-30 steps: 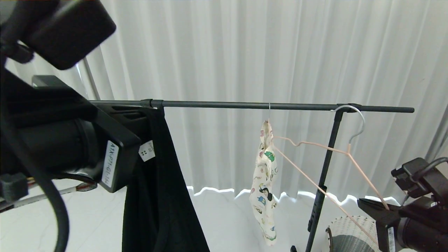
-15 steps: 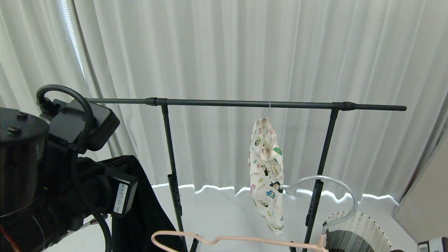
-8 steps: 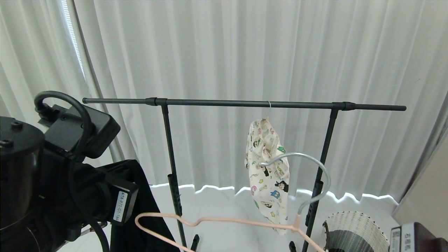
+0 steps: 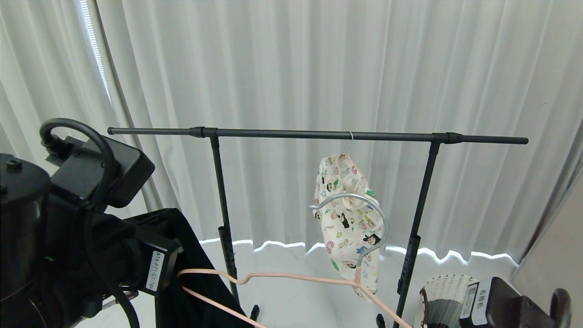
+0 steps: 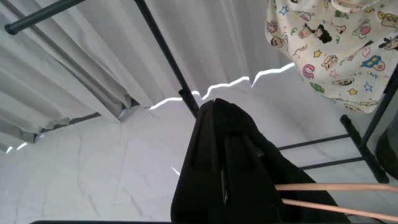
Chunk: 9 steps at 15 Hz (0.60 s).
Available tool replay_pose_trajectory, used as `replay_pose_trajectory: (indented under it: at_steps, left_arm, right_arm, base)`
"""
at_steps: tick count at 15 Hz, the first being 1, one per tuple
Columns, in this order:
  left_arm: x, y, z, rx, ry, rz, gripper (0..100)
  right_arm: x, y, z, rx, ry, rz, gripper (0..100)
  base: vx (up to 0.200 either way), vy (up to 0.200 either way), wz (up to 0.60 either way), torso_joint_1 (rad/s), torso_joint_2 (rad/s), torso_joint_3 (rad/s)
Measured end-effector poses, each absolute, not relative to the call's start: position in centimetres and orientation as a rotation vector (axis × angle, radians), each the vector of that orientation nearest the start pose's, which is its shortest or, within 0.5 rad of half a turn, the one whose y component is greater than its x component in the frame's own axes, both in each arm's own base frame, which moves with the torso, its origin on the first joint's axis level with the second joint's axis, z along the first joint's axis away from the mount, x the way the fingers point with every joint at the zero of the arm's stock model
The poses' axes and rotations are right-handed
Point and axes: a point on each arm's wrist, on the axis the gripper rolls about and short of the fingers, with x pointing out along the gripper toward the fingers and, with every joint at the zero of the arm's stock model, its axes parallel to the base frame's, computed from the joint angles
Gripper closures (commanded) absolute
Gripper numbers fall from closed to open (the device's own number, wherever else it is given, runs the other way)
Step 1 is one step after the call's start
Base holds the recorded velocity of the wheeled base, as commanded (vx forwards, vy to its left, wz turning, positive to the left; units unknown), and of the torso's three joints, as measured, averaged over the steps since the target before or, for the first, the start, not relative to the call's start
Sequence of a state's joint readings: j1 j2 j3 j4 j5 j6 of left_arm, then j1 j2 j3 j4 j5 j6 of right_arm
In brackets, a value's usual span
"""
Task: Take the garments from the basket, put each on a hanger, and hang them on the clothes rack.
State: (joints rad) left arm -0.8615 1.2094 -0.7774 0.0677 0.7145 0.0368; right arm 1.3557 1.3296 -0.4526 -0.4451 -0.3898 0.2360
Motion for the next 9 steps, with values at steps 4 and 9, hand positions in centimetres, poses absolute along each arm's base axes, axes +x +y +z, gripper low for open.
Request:
replay_pose_trajectory:
  at_steps: [4,9]
  left_arm:
    - [12.1,-12.0,23.0,0.390,0.348,-0.157,100]
    - [11.1,-12.4,23.3,0.385,0.325,-0.214,100]
  right_arm:
    - [5.4,19.7,16.5,-0.112,0.387,0.896,100]
    - [6.0,22.7,16.3,-0.087,0.381,0.946,100]
  base:
    - [0.000,0.000,0.00,0.000,0.00,0.000]
    - [0.000,0.000,0.00,0.000,0.00,0.000]
